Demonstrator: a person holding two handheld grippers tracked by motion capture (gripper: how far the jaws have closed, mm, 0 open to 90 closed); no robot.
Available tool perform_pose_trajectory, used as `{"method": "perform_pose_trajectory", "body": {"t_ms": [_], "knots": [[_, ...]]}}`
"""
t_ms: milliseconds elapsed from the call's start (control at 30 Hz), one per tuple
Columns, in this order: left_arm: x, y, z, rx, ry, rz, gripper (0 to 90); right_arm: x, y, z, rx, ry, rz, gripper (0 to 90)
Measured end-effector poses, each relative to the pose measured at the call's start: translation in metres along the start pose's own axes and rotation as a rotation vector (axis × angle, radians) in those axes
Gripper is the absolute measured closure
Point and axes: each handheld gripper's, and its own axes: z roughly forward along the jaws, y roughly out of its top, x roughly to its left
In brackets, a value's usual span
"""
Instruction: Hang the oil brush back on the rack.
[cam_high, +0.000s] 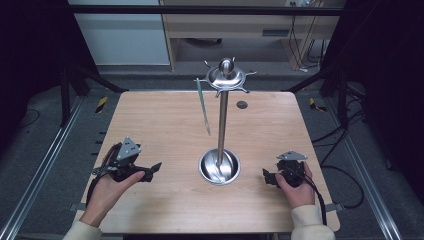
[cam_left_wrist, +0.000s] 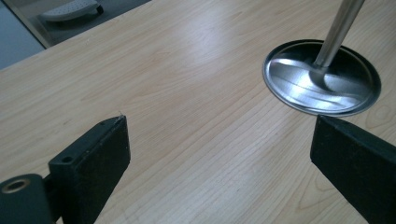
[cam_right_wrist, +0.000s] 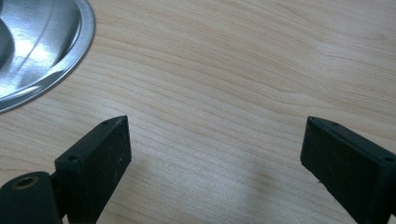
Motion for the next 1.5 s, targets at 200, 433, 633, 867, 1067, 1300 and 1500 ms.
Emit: {"method": "perform_pose_trajectory", "body": {"t_ms": [200,433,633,867,1067,1300,1500], "knots": [[0.007,-0.013,0.005,0.009,0.012,-0.017,4.5,0.0,0.0,0.0,0.002,-0.001,-0.001,9.3],[0.015,-0.028,0.011,0.028,0.029,-0.033,4.7,0.001,0.0,0.0,0.001,0.0,0.002,9.3],[0.021,-0.041,0.016,0.056,0.046,-0.036,4.8,0.0,0.0,0.001,0.003,-0.002,-0.007,9.3],[0.027,-0.054,0.02,0.074,0.056,-0.058,4.8,0.001,0.0,0.001,0.005,-0.001,0.0,9.3],[0.033,-0.063,0.023,0.084,0.065,-0.08,4.7,0.001,0.0,0.001,0.007,0.0,0.0,9.3],[0.043,-0.073,0.025,0.074,0.094,-0.112,4.7,0.001,-0.001,0.001,0.008,-0.004,-0.003,9.3],[0.053,-0.081,0.024,0.046,0.114,-0.15,4.7,0.001,-0.001,0.003,0.016,-0.008,-0.005,9.3]]}}
